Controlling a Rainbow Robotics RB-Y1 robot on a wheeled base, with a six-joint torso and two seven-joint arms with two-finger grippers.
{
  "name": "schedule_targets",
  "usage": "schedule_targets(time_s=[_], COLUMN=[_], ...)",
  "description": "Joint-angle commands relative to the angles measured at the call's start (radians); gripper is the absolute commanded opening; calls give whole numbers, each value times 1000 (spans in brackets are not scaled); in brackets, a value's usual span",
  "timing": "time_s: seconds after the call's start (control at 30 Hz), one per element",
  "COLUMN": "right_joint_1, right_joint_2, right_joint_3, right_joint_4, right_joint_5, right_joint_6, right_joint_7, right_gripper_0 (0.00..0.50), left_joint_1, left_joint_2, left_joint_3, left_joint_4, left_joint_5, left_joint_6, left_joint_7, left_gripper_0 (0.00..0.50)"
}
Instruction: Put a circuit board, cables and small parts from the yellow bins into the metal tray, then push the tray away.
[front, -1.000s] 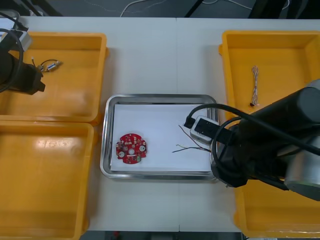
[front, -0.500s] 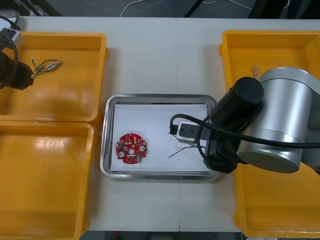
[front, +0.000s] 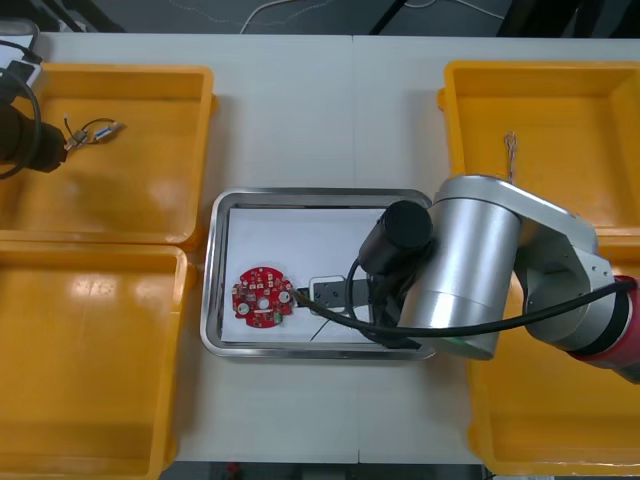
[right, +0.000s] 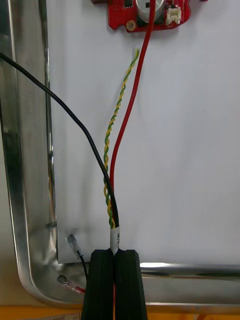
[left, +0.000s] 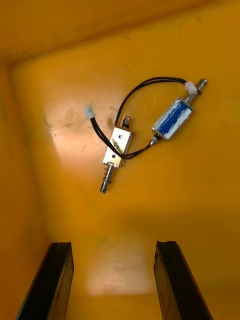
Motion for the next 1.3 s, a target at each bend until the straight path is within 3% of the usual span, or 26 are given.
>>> schedule_targets(time_s=[0.03, 0.23, 0.33, 0.37, 0.4, 0.43, 0.5, 0.53, 0.77, 0.9, 1.03, 1.3], right_joint_1=[-31, -31, -31, -31, -31, -31, -31, -31, -31, -31, -31, -31], right_joint_2=[34, 43, 49, 49, 51, 51, 49, 49, 49, 48, 43, 34], right_joint_3=[70, 107, 107, 107, 107, 107, 107, 105, 87, 54, -30, -262], right_joint_4=[32, 94, 104, 104, 104, 104, 104, 103, 84, 43, 2, -35], right_joint_5=[49, 84, 88, 88, 88, 88, 86, 88, 86, 77, 5, -127], right_joint_6=[-58, -125, -123, -122, -122, -122, -120, -117, -99, -41, 36, 197], right_joint_7=[16, 22, 24, 21, 19, 19, 18, 18, 16, 13, 8, -56], right_gripper_0=[0, 6, 64, 102, 196, 328, 472, 500, 500, 500, 500, 500], left_joint_1=[-79, -112, -125, -130, -135, -136, -136, -136, -136, -141, -145, -155], left_joint_2=[-40, -53, -54, -53, -54, -53, -53, -53, -23, -3, 10, 33], left_joint_3=[16, -27, -51, -56, -56, -54, -56, -54, -56, -53, -53, -53], left_joint_4=[76, 162, 202, 216, 230, 237, 242, 246, 269, 326, 358, 360], left_joint_5=[-9, -3, 5, 9, 14, 20, 29, 35, 77, 147, 195, 209], left_joint_6=[-83, -172, -211, -218, -223, -229, -235, -235, -238, -260, -269, -246], left_joint_7=[-187, -202, -208, -213, -219, -223, -228, -230, -262, -332, -394, -401], left_gripper_0=[475, 474, 475, 475, 474, 474, 475, 475, 475, 475, 475, 472])
